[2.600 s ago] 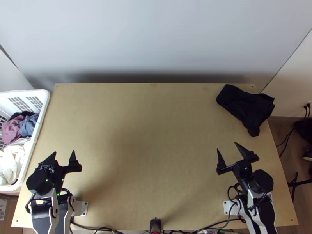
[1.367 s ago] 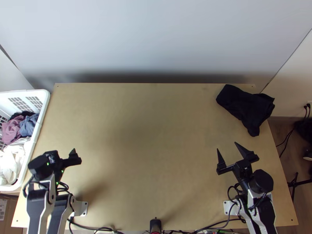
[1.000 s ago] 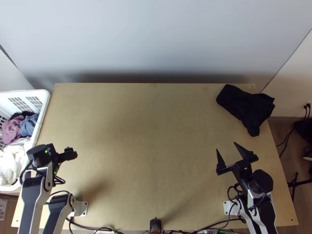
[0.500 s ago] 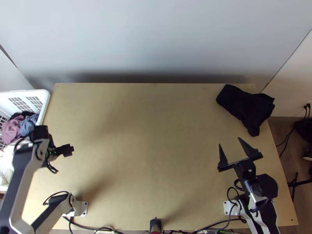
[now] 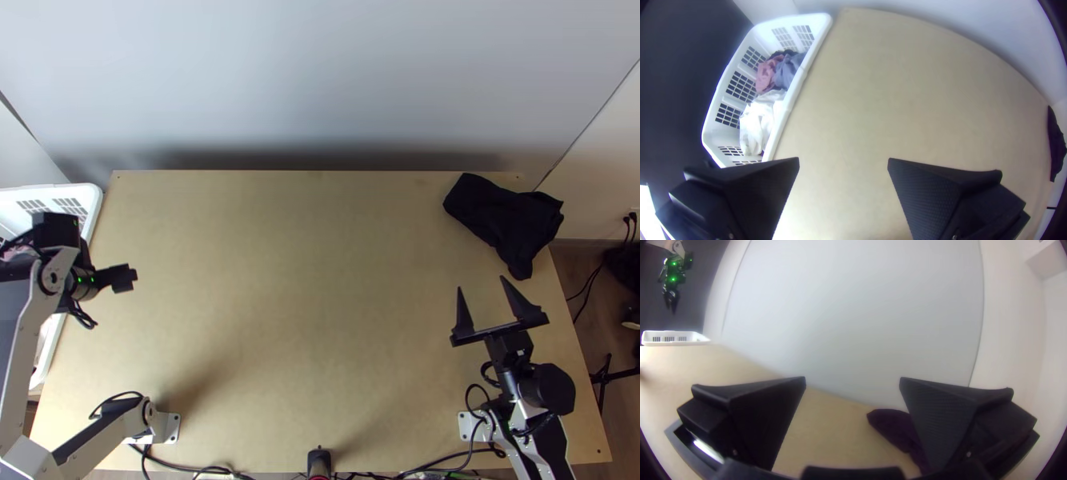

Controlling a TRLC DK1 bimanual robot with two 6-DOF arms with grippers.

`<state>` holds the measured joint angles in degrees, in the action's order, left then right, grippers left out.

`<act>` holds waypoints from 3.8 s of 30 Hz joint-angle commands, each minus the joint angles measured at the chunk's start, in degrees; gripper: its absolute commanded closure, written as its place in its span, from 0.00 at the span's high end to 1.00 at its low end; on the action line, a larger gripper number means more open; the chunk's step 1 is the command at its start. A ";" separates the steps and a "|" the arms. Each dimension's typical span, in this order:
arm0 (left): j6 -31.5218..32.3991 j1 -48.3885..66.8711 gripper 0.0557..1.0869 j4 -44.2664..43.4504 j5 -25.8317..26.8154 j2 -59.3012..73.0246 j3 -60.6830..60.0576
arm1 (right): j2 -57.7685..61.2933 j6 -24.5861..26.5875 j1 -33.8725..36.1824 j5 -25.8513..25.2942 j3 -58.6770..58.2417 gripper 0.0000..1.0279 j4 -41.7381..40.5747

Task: Fold the t-shirt

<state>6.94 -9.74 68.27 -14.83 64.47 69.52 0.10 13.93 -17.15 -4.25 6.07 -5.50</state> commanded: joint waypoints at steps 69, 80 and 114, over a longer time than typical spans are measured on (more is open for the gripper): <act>-9.05 -34.38 0.95 -33.47 7.89 45.40 22.59 | 58.17 1.80 -2.63 -16.67 61.52 0.95 57.79; -4.13 -32.89 0.95 -28.37 7.45 67.11 42.98 | 58.00 3.56 -1.05 -16.75 57.30 0.95 58.41; -7.55 -29.46 0.16 -19.58 7.71 83.10 58.01 | 58.79 1.80 4.67 -15.00 55.46 0.95 60.96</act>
<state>1.80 -38.70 46.15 -9.50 147.17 127.02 59.27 15.70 -12.71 -19.07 61.76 55.44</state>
